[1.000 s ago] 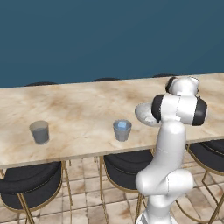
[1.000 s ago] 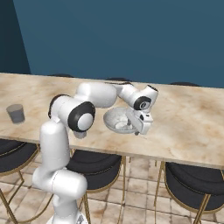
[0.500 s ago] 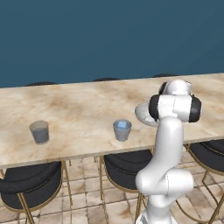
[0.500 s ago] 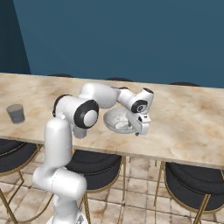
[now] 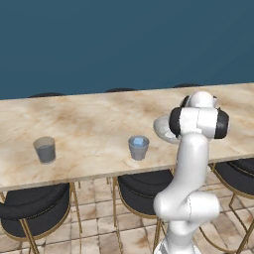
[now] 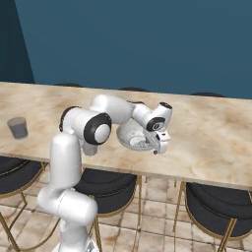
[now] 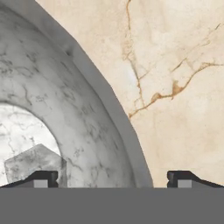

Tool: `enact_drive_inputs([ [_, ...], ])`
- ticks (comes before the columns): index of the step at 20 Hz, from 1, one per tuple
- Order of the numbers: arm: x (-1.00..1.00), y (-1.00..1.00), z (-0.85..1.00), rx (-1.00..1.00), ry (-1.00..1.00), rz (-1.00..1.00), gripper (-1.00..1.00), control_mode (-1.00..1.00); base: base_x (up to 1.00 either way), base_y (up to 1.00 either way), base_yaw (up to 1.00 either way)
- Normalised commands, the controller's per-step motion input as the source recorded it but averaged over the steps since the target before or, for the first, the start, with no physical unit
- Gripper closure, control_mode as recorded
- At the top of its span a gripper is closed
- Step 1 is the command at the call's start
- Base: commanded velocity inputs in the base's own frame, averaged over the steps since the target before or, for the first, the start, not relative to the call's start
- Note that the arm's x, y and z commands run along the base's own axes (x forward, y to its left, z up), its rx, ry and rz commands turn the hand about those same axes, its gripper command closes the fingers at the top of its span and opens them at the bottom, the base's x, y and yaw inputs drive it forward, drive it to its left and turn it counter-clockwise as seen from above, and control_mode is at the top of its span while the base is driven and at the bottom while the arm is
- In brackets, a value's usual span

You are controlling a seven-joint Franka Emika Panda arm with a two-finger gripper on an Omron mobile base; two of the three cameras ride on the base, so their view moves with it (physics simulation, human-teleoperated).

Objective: There are four ice cubes in the ice bowl. Place two ice cubes in each glass of water.

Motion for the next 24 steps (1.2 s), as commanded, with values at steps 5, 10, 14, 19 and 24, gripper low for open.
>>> enact_drive_inputs([
  [5,0.01,0.00,0.00,0.00,-0.01,0.00,1.00,-1.00,0.00,0.00,0.00],
  [10,-0.04,0.00,0.18,0.02,-0.05,0.00,1.00,-1.00,0.00,0.00,0.00],
  [14,-0.54,0.00,0.89,0.12,-0.32,0.00,1.00,-1.00,0.00,0.00,0.00],
  [19,-0.92,0.00,1.00,0.13,-0.45,0.00,1.00,-1.00,0.00,0.00,0.00],
  [24,-0.98,0.14,1.00,0.07,-0.50,0.02,1.00,-1.00,0.00,0.00,0.00],
])
